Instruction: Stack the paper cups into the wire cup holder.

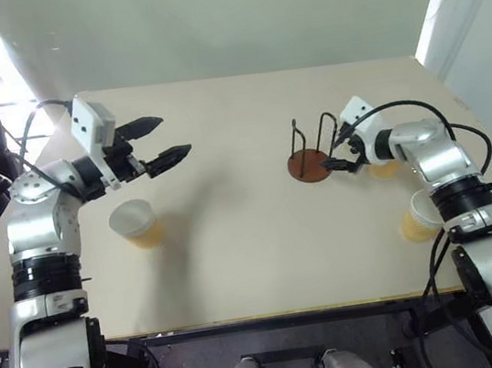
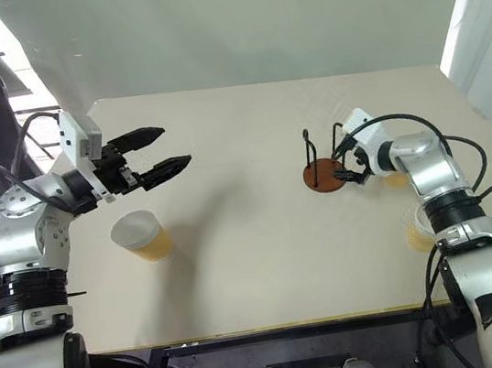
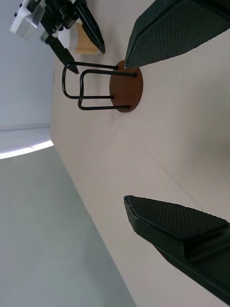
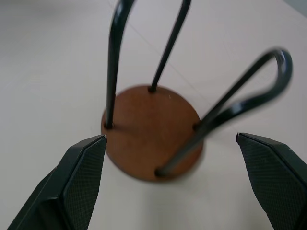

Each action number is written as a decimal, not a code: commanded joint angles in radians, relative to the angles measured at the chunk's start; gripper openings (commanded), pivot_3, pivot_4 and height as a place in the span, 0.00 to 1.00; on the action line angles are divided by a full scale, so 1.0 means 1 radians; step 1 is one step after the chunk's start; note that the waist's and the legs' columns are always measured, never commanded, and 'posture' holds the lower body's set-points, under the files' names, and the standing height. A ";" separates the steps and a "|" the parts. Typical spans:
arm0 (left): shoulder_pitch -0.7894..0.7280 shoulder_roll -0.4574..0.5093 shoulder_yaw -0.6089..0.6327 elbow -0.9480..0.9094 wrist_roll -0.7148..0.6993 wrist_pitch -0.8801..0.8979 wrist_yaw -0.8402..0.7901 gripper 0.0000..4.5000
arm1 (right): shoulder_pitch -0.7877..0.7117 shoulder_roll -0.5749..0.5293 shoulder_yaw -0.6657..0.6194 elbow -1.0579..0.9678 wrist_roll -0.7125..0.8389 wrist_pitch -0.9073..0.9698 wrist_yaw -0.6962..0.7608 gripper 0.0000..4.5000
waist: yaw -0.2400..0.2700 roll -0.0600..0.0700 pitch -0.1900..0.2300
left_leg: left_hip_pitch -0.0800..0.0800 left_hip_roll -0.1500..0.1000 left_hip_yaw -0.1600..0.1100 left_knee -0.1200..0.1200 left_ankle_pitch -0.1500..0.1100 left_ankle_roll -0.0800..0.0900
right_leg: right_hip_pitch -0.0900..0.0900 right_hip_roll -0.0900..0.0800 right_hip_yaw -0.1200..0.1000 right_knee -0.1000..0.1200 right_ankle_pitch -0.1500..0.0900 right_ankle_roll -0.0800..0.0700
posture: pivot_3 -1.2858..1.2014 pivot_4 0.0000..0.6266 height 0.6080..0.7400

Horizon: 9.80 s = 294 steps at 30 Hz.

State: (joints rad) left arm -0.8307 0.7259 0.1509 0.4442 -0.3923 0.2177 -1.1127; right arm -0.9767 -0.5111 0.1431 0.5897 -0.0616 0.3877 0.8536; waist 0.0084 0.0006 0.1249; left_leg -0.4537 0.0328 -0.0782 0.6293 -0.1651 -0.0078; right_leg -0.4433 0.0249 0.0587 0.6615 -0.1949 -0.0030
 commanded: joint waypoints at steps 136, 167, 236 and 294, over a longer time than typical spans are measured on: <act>-0.101 -0.024 -0.053 0.092 0.009 -0.003 -0.218 1.00 | -0.047 -0.384 0.137 -0.440 0.158 0.314 0.285 0.58 | 0.007 0.000 0.000 | -0.001 -0.001 0.001 0.000 0.003 0.001 | 0.000 0.000 0.001 -0.001 -0.002 0.002 | 0.52 0.24 1.00; -0.206 0.015 -0.149 0.082 0.053 0.029 -0.455 1.00 | -0.104 -0.423 0.227 0.035 -0.236 -0.293 0.388 0.58 | 0.005 0.000 0.000 | -0.001 -0.001 0.001 0.000 0.002 0.002 | 0.000 -0.001 0.001 -0.001 0.000 0.006 | 0.52 0.24 1.00; -0.366 -0.138 -0.151 0.653 0.232 -0.401 -0.481 1.00 | -0.261 -0.288 0.247 -0.729 -0.207 0.185 0.674 0.01 | 0.003 0.000 0.000 | -0.002 -0.001 0.002 0.000 0.002 0.002 | -0.001 -0.001 0.000 -0.001 -0.002 0.004 | 0.52 0.24 1.00; -0.471 0.089 -0.174 0.573 0.134 -0.135 -0.502 1.00 | -0.143 -0.282 -0.049 -0.761 0.351 0.629 0.537 0.27 | 0.003 -0.001 0.000 | -0.002 -0.001 0.004 0.001 0.003 0.003 | -0.001 0.000 0.002 0.000 -0.008 -0.002 | 0.52 0.24 1.00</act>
State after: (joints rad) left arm -1.2478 0.7757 -0.0191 1.0742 -0.2362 0.0489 -1.5781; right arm -1.1128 -0.7711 0.1248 -0.1423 0.2588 1.0133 1.4043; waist 0.0117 0.0000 0.1245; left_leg -0.4565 0.0324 -0.0746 0.6306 -0.1623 -0.0052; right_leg -0.4445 0.0242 0.0612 0.6612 -0.2026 -0.0050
